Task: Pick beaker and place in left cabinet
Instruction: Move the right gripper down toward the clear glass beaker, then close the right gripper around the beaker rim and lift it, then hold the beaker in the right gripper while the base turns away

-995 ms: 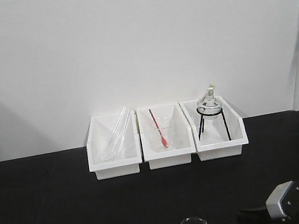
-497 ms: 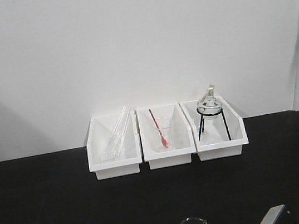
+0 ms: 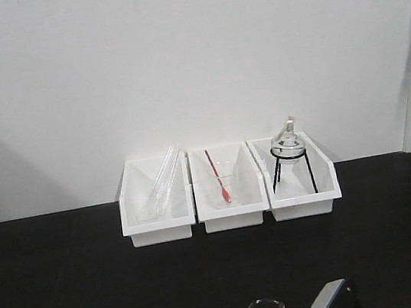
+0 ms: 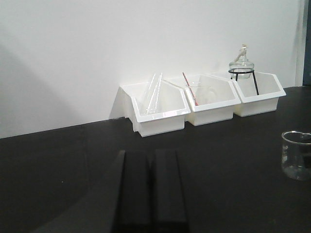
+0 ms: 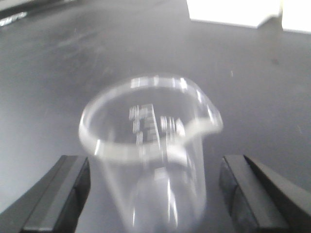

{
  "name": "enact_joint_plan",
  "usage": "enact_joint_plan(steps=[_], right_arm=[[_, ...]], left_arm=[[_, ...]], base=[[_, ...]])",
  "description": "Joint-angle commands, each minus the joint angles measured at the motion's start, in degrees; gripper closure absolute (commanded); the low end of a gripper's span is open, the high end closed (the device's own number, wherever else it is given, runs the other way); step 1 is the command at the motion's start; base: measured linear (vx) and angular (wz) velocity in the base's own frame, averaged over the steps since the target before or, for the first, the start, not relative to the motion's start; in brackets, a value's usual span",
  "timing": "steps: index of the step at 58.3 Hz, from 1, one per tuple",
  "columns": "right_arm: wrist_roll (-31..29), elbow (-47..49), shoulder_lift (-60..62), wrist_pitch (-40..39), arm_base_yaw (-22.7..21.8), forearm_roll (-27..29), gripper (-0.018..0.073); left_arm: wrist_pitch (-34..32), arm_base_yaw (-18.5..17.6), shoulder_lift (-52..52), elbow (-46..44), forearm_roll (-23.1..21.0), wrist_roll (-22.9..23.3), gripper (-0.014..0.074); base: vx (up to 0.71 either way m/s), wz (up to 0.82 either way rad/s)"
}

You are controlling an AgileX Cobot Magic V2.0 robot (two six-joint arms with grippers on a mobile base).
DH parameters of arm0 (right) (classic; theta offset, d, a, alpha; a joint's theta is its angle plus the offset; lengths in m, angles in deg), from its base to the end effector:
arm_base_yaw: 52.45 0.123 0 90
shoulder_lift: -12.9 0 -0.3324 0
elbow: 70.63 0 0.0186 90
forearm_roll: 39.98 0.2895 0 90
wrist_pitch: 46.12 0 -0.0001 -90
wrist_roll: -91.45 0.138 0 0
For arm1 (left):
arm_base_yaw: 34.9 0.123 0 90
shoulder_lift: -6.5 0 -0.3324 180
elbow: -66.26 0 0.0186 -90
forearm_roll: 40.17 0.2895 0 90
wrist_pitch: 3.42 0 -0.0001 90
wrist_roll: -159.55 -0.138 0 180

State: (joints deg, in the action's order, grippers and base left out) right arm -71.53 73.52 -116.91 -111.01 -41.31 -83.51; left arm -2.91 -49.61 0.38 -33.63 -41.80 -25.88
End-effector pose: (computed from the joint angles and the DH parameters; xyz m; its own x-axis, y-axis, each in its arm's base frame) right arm 0.3806 0.1626 0.0681 -0.2479 -0.1174 -0.9617 -0.7553 0.6450 0.1160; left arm 0.0918 -0.0241 0.2038 0.0717 0.0497 -0.9962 0.2500 0.9660 0.0662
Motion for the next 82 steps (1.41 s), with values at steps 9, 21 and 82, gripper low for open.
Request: enact_joint_plan(steps=[9, 21, 82], right_arm=[[-0.71, 6.38, -0.92, -8.63, 4.04, 6.71, -0.0028], [-0.67, 8.31, -2.24, -8.75, 6.16, 8.96, 0.0101], [14.19, 1.26, 63.62, 68.74, 6.29, 10.08, 0.0565]], left_arm=[[-4.81, -0.22, 1.11, 0.94, -0.47, 0.19, 0.0596], [-4.81, -0.22, 1.11, 0.94, -0.47, 0.19, 0.0596], [-4.81, -0.22, 1.11, 0.94, -0.47, 0.19, 0.0596]], base=[[0.00, 0.00], [0.00, 0.00], [0.00, 0.00]])
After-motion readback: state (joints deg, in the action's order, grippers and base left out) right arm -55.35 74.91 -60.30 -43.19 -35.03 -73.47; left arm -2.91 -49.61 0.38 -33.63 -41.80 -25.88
